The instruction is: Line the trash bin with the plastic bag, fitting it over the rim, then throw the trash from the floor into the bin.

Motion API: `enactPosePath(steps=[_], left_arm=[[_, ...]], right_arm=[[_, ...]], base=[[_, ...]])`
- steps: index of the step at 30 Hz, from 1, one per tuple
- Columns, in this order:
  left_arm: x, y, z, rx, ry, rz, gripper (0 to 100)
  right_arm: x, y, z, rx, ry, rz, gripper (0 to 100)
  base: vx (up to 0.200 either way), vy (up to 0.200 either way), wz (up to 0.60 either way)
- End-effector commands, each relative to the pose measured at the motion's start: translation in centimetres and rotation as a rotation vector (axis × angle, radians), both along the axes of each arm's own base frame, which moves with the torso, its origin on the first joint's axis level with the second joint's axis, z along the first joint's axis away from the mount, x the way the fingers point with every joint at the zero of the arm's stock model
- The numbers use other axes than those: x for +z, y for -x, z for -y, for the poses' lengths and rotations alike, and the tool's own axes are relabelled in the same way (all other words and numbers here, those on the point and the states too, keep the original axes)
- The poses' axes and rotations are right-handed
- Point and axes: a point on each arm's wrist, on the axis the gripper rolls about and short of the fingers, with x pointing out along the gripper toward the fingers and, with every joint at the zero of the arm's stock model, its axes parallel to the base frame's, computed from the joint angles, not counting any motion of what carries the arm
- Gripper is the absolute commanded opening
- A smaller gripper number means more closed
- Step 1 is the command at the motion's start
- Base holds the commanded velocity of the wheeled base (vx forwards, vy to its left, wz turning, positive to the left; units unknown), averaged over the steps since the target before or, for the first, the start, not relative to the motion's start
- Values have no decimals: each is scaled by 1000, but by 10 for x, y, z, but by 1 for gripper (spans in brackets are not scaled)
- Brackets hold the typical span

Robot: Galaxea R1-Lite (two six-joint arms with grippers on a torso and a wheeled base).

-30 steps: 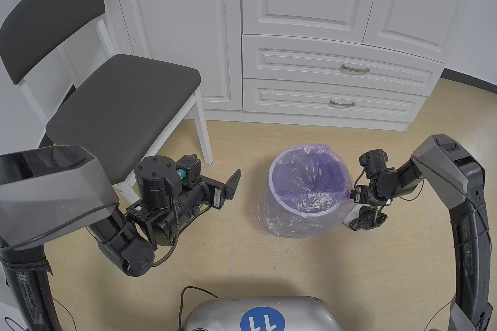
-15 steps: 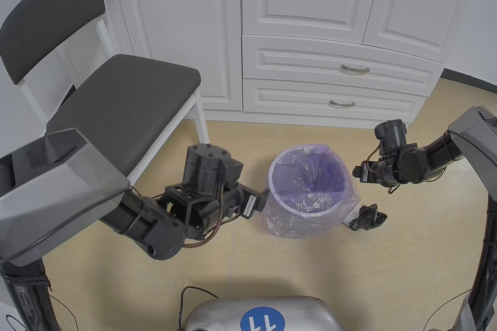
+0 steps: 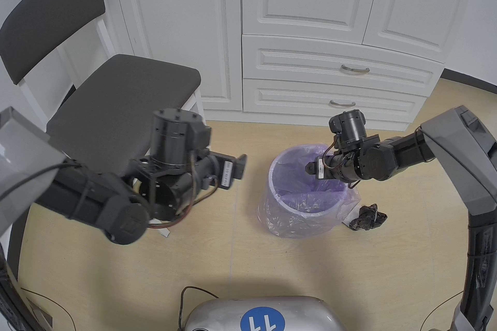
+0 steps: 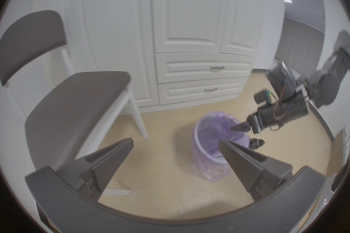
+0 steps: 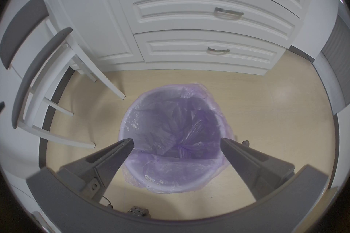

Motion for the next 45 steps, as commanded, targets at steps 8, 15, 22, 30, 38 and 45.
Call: enactPosePath(steps=[8,15,22,30,38,45], left_arm=[[57,43,-105,222,97,115,100],[61,51,-121,257,106,128,100],[60,51,-127,280,103,130,100],[58,53,-130,290,100,123,100],[56,57,-132,291,96,117,100],[48,60,-133,292,85,94,100]], right_arm=[[-80,-35,-33,4,-17,-86,100],[-94,-45,-29,6,-78,-133,100],[-58,-21,-34,-6,-97,-228,0],[-29,17,-53,70,-68,-278,0],[-33,30,-54,91,-40,-313,0],[-58,38,-56,168,8,-390,0]], base=[[0,0,0],[0,0,0],[0,0,0],[0,0,0],[0,0,0],[0,0,0]])
